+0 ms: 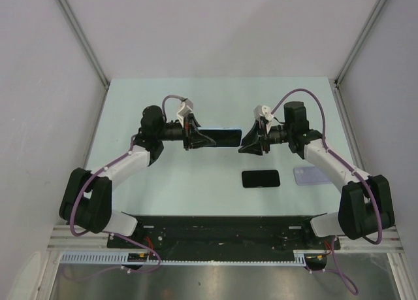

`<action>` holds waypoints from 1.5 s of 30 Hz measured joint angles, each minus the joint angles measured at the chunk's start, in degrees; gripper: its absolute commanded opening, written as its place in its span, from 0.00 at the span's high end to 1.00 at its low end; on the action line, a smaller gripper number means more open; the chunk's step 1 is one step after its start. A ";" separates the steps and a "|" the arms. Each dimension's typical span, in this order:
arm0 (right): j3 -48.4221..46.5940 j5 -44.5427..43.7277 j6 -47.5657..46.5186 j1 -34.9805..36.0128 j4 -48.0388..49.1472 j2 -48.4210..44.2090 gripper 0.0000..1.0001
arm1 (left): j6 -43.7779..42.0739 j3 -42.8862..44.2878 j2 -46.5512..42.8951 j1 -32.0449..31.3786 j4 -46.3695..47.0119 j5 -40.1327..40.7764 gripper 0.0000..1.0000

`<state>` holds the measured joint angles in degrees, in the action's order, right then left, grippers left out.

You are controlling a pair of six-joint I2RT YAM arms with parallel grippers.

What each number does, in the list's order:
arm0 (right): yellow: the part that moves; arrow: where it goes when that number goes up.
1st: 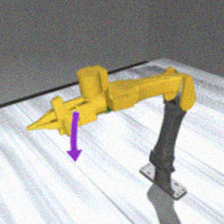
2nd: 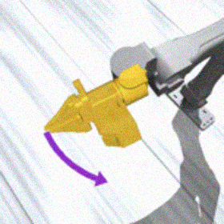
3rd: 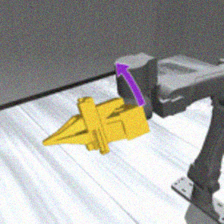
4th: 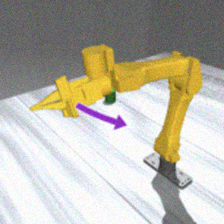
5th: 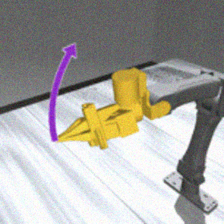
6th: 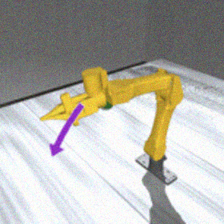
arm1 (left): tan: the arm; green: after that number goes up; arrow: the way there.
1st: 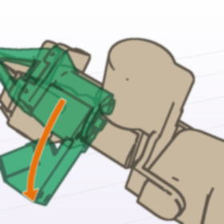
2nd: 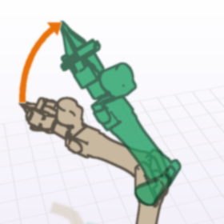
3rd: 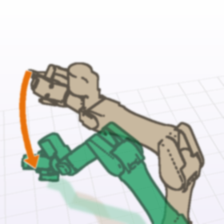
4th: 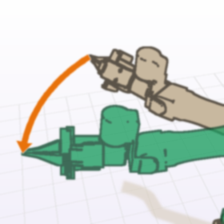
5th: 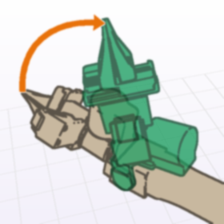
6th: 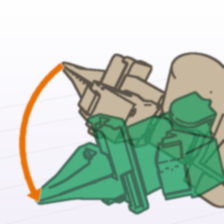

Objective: Take the phone out of the phone case
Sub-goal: Remove the phone case from the phone.

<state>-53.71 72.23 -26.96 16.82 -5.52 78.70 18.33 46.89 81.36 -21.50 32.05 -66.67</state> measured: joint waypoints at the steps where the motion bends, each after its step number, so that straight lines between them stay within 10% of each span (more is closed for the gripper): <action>1: 0.00 0.28 -0.02 0.04 0.02 0.15 0.66 | 0.13 0.00 0.00 -0.07 0.00 0.00 1.00; 45: -0.04 1.84 -11.21 1.22 -5.46 1.36 0.85 | 1.20 -0.28 1.73 -0.55 1.99 -3.67 1.00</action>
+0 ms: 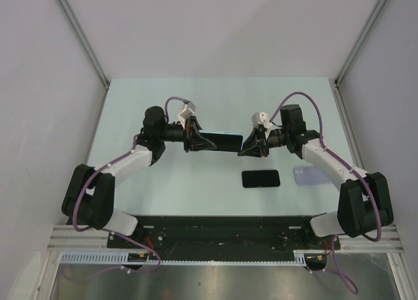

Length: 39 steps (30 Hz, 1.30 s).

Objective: Take the phone out of the phone case
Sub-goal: Remove the phone case from the phone.

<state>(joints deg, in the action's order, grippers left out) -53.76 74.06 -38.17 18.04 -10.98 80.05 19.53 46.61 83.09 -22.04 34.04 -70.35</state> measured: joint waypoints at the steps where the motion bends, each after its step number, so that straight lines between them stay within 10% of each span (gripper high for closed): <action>1: 0.00 -0.04 -0.57 0.00 -0.37 0.00 0.85 | -0.02 0.00 0.15 -0.02 0.11 -0.26 1.00; 39: 9.18 -11.13 -4.70 1.20 13.07 -6.69 0.92 | -2.56 0.00 1.27 -1.18 1.64 -1.81 1.00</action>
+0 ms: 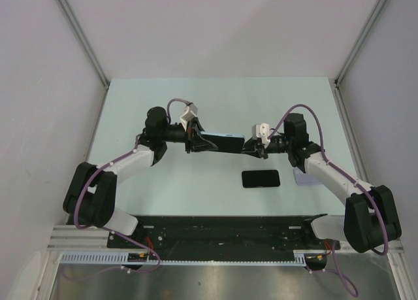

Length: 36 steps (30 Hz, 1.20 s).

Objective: Take the phone out of the phone case
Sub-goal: Remove the phone case from the phone.

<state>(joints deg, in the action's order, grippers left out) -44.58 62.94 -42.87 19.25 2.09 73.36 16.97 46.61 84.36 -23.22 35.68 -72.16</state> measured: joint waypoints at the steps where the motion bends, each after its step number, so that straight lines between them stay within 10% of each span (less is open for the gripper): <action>1: 0.39 -0.66 0.39 0.04 0.96 -0.09 0.92 | -0.09 0.00 0.00 0.00 -0.02 0.20 1.00; 9: 2.14 -3.80 4.31 0.15 6.97 -0.28 0.88 | -1.05 0.00 0.00 0.00 0.35 1.55 1.00; 19: 2.21 1.99 7.15 -1.99 7.67 -0.44 0.55 | -0.92 0.00 0.00 -0.70 0.85 1.14 1.00; 36: 2.40 5.97 12.98 -8.20 13.27 -1.51 0.52 | 1.03 0.00 0.02 -1.62 1.03 0.85 1.00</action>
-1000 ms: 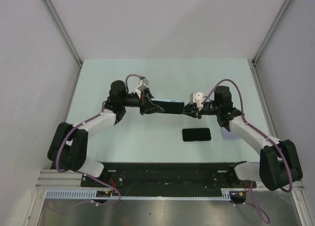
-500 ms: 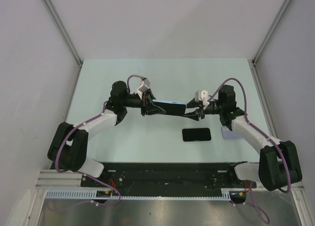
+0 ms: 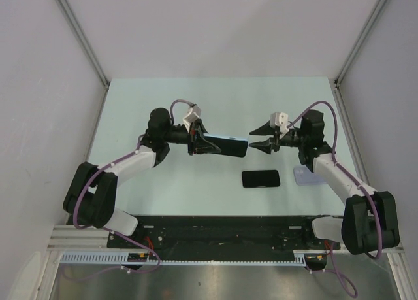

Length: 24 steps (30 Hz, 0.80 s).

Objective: Take the phone out of the phone case
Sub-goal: Remove the phone case from the phone.

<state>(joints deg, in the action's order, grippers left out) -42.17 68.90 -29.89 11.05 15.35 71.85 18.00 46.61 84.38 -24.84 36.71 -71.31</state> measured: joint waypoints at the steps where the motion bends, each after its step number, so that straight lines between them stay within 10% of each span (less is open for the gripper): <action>1: 0.00 0.37 0.50 -0.55 0.46 -0.24 0.52 | 0.17 0.00 0.00 -0.02 -0.07 -0.02 1.00; 24: 0.00 4.52 32.24 -2.56 21.07 2.78 0.54 | 4.68 -1.05 1.14 1.99 2.10 7.72 1.00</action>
<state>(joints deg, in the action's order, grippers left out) -42.17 73.43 2.35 8.49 36.42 74.63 22.68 45.56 85.52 -22.85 38.81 -63.59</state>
